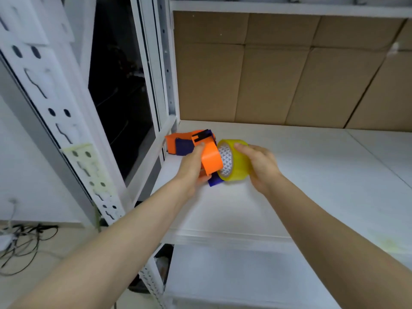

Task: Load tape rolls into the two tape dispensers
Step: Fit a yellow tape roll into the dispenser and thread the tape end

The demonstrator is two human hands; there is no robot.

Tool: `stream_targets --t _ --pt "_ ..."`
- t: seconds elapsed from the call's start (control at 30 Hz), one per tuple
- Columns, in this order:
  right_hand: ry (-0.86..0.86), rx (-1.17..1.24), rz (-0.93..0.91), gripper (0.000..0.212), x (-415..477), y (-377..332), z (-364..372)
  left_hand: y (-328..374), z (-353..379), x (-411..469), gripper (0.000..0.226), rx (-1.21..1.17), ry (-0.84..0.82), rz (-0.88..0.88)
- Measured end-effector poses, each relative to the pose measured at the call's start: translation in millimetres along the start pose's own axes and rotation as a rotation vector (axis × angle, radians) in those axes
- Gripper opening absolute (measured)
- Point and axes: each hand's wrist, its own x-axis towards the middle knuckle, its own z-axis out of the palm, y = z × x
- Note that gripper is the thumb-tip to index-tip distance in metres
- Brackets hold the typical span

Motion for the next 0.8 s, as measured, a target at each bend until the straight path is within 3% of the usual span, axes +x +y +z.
stream_targets --t 0.2,0.4,0.63,0.8 --pt "-0.088 -0.008 0.067 0.039 1 -4 9 -2 5 -1 0.035 0.001 0.004 -0.007" --pt "-0.142 0.068 0.109 0.040 -2 3 13 -11 5 6 0.061 0.117 0.005 0.005" --pt "-0.176 0.060 0.078 0.034 -10 15 22 -16 11 2 0.056 0.183 -0.083 0.063" --pt "-0.251 0.086 0.122 0.031 -11 23 16 -26 10 0 0.057 0.321 -0.026 0.146"
